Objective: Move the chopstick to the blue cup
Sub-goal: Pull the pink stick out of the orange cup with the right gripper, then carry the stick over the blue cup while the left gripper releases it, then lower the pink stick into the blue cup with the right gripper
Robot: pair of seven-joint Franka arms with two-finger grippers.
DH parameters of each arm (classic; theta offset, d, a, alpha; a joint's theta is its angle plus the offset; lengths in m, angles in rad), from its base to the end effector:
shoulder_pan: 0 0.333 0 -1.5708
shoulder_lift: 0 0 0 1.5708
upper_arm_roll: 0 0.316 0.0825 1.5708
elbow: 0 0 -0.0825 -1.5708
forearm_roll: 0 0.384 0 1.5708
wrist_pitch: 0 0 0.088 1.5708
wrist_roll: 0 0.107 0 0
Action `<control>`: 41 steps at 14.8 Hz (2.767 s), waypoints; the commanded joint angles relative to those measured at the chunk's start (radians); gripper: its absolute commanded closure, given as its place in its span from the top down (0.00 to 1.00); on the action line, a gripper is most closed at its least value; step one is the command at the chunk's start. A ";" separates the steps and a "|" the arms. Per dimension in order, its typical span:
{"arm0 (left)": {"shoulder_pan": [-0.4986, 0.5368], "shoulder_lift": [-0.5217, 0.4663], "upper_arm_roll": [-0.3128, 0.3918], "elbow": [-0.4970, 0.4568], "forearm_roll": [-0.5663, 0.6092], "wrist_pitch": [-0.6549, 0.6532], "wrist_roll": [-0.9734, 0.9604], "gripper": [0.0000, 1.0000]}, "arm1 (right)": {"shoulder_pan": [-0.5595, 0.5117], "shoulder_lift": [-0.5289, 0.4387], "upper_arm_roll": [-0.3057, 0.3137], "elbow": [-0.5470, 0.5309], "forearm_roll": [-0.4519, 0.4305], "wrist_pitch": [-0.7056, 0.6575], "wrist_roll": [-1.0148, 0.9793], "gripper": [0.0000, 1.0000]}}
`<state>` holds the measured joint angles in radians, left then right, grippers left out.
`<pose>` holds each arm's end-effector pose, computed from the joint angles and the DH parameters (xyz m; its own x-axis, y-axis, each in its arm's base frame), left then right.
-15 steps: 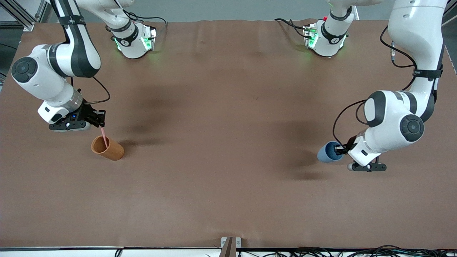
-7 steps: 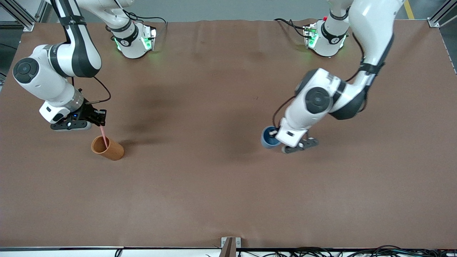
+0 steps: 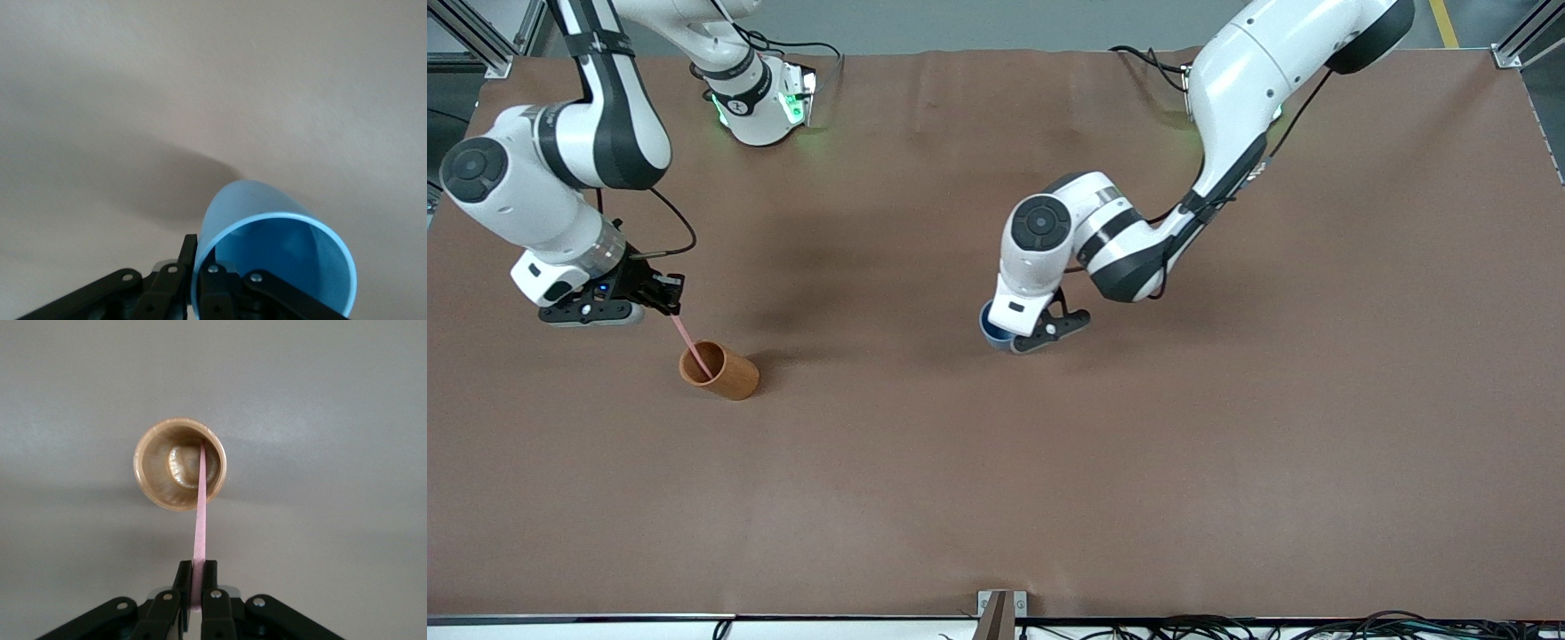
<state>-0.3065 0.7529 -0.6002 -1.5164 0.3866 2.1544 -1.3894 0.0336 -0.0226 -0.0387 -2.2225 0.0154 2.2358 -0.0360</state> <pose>0.5038 -0.4990 0.2746 0.9179 0.3914 -0.0647 0.3945 -0.9179 0.0431 0.5261 -0.0023 0.3878 0.9991 0.0214 0.0363 0.0218 -0.9997 -0.0120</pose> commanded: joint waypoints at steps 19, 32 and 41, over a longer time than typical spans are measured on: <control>0.135 -0.257 0.077 0.019 -0.063 -0.277 0.460 1.00 | 0.391 0.120 0.000 0.757 0.050 -0.754 0.667 0.03; 0.199 -0.739 0.461 -0.036 -0.374 -0.602 1.350 1.00 | 0.729 0.444 0.000 0.954 0.179 -0.466 1.157 0.00; 0.214 -0.713 0.484 0.018 -0.359 -0.671 1.429 1.00 | 0.799 0.524 -0.001 0.948 0.186 -0.430 1.236 0.01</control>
<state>-0.1027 0.0362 -0.1287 -1.5024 0.0277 1.4811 0.0154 0.8167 0.4764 -0.0262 -1.2938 0.1820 1.8078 1.1854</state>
